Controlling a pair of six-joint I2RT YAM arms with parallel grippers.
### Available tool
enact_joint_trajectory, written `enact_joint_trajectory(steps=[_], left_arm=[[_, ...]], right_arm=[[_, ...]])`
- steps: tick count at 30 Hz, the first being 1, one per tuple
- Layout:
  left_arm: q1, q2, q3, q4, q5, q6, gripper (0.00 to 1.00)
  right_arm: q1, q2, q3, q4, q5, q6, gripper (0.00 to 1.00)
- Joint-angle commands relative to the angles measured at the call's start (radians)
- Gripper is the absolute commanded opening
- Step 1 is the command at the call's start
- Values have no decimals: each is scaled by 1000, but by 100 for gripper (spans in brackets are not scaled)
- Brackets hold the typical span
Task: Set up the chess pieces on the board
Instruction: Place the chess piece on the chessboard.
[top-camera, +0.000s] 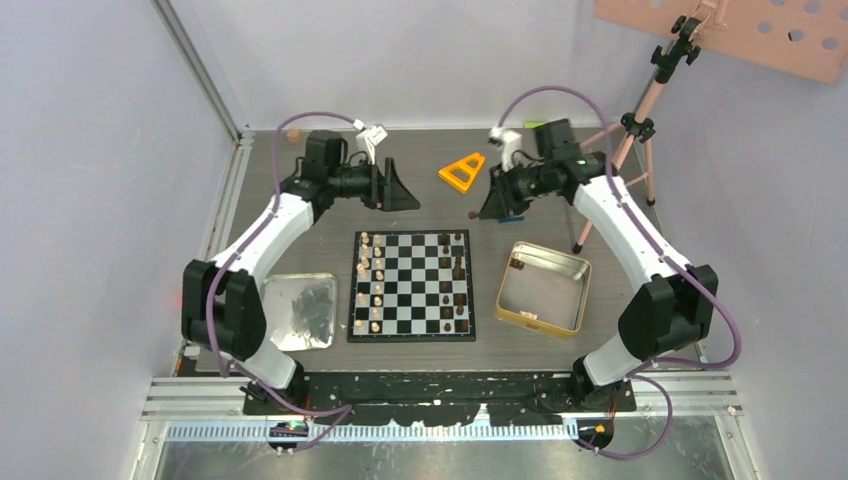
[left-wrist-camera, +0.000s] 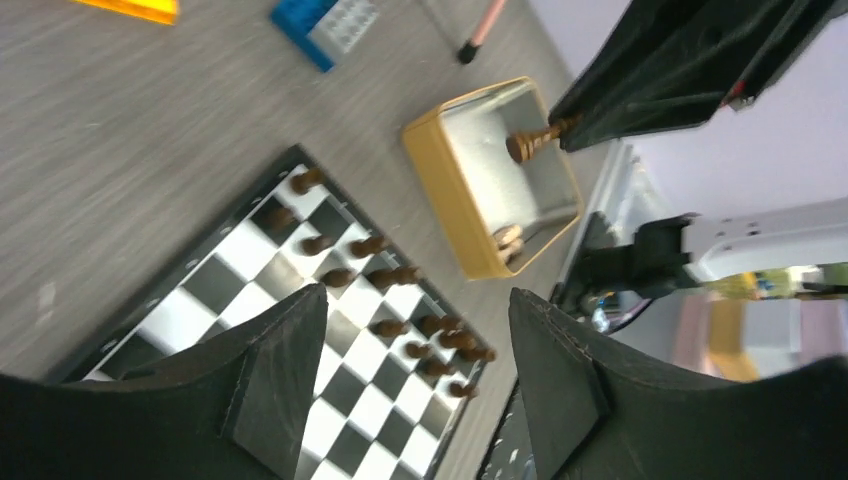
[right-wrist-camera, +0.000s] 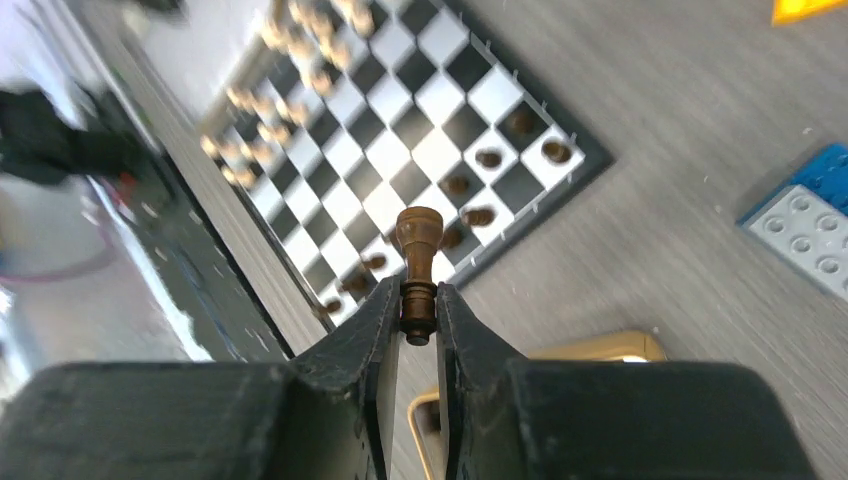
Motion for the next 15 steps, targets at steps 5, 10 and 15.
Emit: enact_joint_trajectory(steps=[5,10,15], left_arm=[[122,-113,102,-572,-208,451,73],[232,-174,87,-614,-205,471,80],[312,-198,78,-624,-177,470,82]], right_arm=[[275,145,112,-387,473,-333,1],[380,223,161,-464,555,-375,1],[440,277,186,-486,596,-388,1]])
